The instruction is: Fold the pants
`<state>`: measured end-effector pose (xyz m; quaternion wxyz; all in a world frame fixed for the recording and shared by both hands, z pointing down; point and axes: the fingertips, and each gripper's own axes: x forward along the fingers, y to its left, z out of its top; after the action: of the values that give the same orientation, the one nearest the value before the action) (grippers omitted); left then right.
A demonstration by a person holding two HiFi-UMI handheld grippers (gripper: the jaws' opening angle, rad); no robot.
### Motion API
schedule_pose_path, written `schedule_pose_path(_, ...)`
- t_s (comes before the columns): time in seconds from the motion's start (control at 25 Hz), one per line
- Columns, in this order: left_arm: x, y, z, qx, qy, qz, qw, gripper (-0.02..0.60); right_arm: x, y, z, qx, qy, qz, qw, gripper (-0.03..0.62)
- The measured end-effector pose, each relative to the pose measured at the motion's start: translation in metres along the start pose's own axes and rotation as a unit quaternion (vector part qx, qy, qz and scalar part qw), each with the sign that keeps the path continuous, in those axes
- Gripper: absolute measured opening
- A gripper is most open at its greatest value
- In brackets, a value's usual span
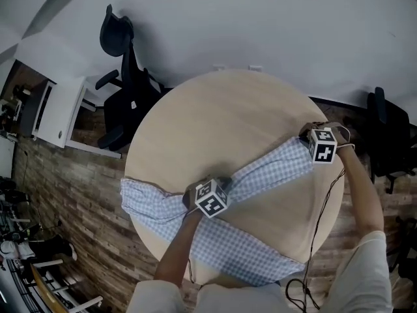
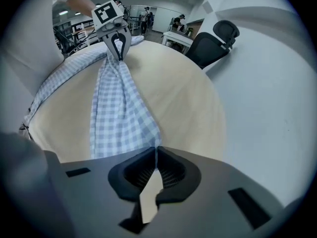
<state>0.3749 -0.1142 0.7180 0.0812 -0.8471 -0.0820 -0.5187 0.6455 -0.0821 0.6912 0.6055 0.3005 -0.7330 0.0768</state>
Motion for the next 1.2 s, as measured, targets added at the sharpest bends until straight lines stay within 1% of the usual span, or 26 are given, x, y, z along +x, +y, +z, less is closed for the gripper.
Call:
schedule_pose_path(0.12,-0.018,-0.004,0.01,0.016,-0.006,0.017,0.9997,0.035,-0.031,0.01,-0.003,0.007,-0.004,-0.03,1.0,0.037)
schedule_pose_path(0.28,-0.046,-0.018,0.021,0.048,-0.013,0.036,0.9981,0.035,-0.072,0.034,-0.007,0.021,-0.009,-0.074,0.997,0.037)
schedule_pose_path(0.44,-0.074,-0.043,0.025,0.08,-0.024,0.05,0.9953,0.035,-0.111,0.071,-0.003,0.029,-0.004,-0.116,0.993,0.038)
schedule_pose_path(0.56,-0.087,-0.069,0.026,0.105,-0.041,0.051,0.9924,0.035,-0.137,0.106,-0.002,0.041,0.009,-0.151,0.988,0.037)
schedule_pose_path(0.76,-0.107,-0.119,0.003,0.146,-0.063,0.036,0.9866,0.035,-0.165,0.185,0.012,0.069,0.044,-0.186,0.979,0.038)
schedule_pose_path(0.96,-0.13,-0.166,-0.023,0.189,-0.081,0.025,0.9783,0.035,-0.187,0.265,0.03,0.105,0.081,-0.221,0.966,0.037)
schedule_pose_path(1.12,-0.146,-0.206,-0.052,0.216,-0.084,0.008,0.9728,0.035,-0.2,0.331,0.049,0.121,0.101,-0.249,0.955,0.037)
schedule_pose_path(1.2,-0.152,-0.225,-0.064,0.228,-0.081,0.003,0.9703,0.035,-0.203,0.363,0.055,0.131,0.106,-0.257,0.952,0.038)
